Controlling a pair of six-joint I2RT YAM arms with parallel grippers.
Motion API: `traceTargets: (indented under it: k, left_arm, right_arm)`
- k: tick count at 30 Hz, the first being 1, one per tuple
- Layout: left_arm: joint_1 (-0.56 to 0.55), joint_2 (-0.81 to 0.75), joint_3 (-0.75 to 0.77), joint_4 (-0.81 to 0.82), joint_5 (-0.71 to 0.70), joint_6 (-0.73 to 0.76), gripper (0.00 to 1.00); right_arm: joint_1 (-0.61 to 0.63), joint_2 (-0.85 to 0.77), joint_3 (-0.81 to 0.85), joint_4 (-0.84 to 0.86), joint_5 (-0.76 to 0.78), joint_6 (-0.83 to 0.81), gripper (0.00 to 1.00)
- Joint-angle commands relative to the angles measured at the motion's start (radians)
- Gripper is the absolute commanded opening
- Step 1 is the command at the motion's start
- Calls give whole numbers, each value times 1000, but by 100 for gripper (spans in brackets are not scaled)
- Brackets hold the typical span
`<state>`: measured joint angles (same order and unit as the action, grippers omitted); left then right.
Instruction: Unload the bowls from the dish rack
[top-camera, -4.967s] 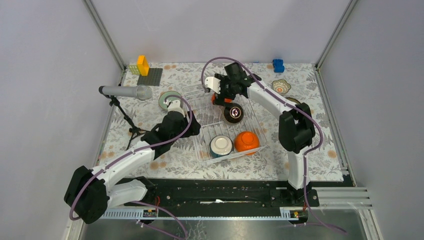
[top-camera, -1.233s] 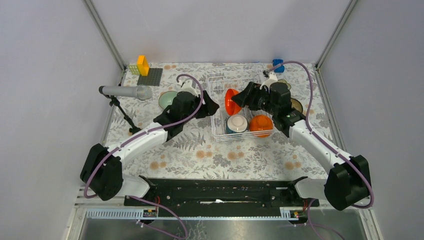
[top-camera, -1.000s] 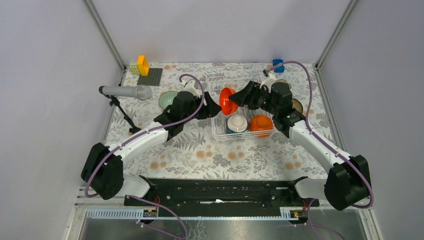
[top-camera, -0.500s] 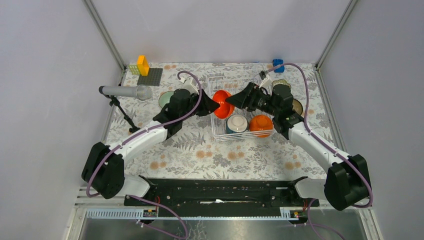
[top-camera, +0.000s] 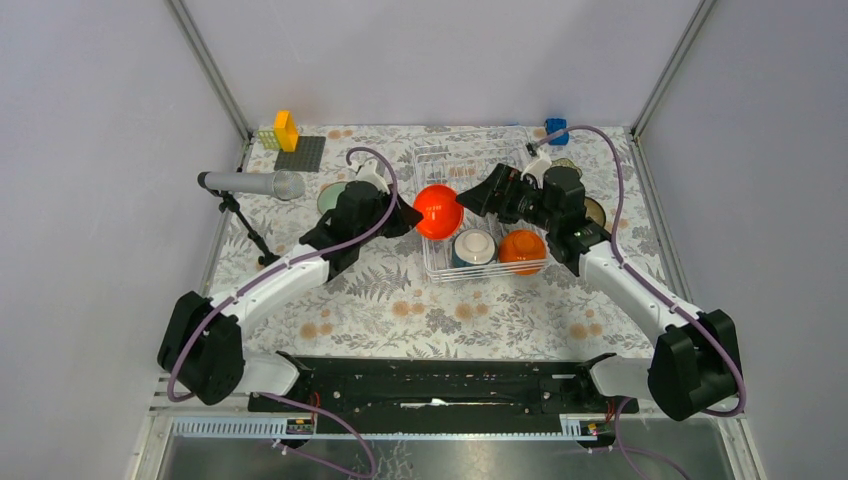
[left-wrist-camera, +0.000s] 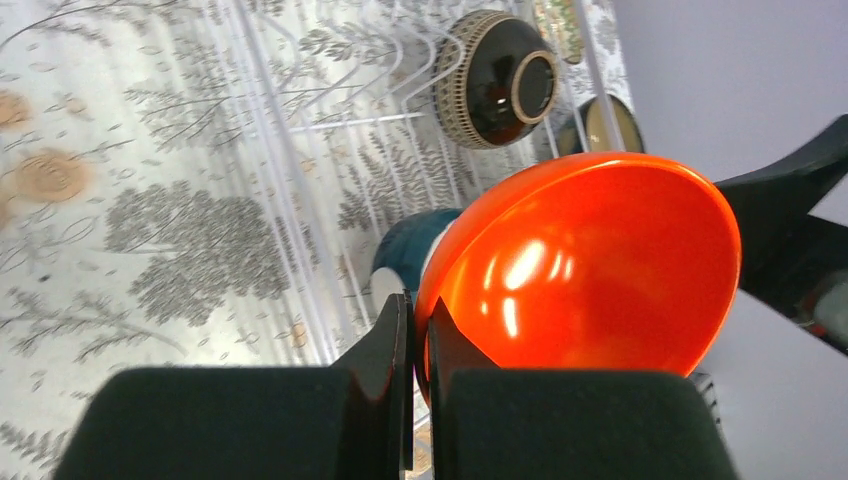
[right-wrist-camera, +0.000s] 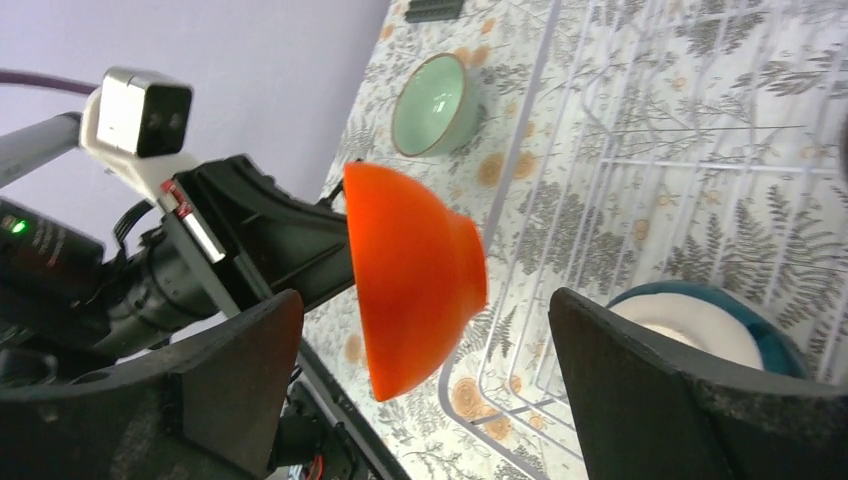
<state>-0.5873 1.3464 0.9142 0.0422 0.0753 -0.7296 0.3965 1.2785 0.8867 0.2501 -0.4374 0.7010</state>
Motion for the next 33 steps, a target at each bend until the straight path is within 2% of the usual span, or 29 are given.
traceTargets:
  k: [1, 5, 7, 11, 15, 20, 24, 29, 33]
  left_arm:
    - [3, -83, -9, -37, -111, 42, 0]
    - [3, -128, -26, -120, -223, 34, 0]
    - [3, -151, -46, -138, -279, 8, 0]
    - [3, -196, -92, -182, -431, -65, 0]
    - [34, -204, -112, -252, -544, -135, 0]
    - [98, -156, -108, -305, -540, -184, 0]
    - [128, -94, -103, -275, -514, -189, 0]
    - [142, 34, -59, -200, -480, -186, 0]
    - [147, 160, 30, -220, -501, -191, 0]
  right_arm:
    - [5, -10, 73, -102, 129, -90, 100]
    - [5, -2, 130, -254, 360, -119, 100]
    - [5, 9, 160, -337, 545, -104, 99]
    - [5, 35, 211, -442, 713, -84, 98]
    - [5, 42, 223, -457, 729, -91, 97]
    - [5, 44, 223, -457, 733, -94, 98]
    - [5, 55, 228, -448, 695, -120, 99]
    - [5, 76, 244, -460, 653, -118, 100]
    - [5, 94, 263, -482, 636, -132, 100]
